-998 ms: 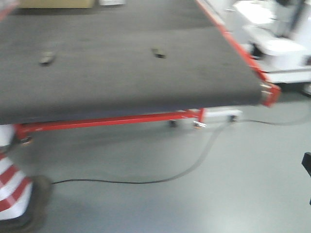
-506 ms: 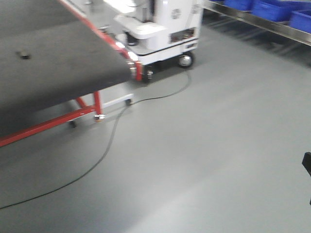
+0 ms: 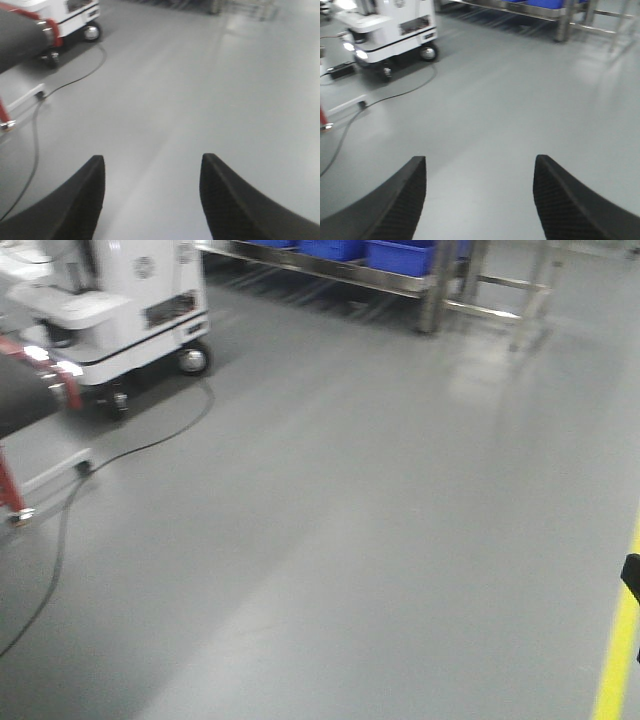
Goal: Move and align brake pads A on conveyor
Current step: 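Back the base away from the conveyor and turn, then drive along the yellow floor line toward the steel table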
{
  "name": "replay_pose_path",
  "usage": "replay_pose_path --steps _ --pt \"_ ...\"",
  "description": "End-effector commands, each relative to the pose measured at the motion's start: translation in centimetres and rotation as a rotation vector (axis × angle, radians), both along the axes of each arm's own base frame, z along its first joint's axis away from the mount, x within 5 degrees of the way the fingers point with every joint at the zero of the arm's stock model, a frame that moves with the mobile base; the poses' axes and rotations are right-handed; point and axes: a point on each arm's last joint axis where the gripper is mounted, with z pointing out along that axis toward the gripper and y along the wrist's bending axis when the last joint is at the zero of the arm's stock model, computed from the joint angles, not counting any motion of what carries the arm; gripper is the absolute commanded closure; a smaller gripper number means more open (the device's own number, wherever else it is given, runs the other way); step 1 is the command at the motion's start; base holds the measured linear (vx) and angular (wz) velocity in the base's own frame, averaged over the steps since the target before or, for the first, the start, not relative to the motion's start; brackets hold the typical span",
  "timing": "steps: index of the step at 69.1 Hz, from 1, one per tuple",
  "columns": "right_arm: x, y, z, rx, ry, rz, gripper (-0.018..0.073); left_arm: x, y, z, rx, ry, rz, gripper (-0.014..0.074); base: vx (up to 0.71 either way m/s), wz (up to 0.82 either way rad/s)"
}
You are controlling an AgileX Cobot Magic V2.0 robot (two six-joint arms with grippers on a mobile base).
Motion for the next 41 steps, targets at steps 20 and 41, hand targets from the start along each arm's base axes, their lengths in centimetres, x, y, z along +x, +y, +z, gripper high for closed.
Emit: replay_pose_path --steps 20,41 --pt "0.35 0.03 1.39 0.01 -0.085 -0.002 0.0109 0.25 -0.04 1.36 -0.021 -0.084 0.004 0.02 -0.15 -0.83" --pt "0.35 0.03 1.39 0.01 -0.085 -0.002 0.0109 0.25 -0.04 1.36 -0.021 -0.083 0.004 0.02 -0.06 -0.96"
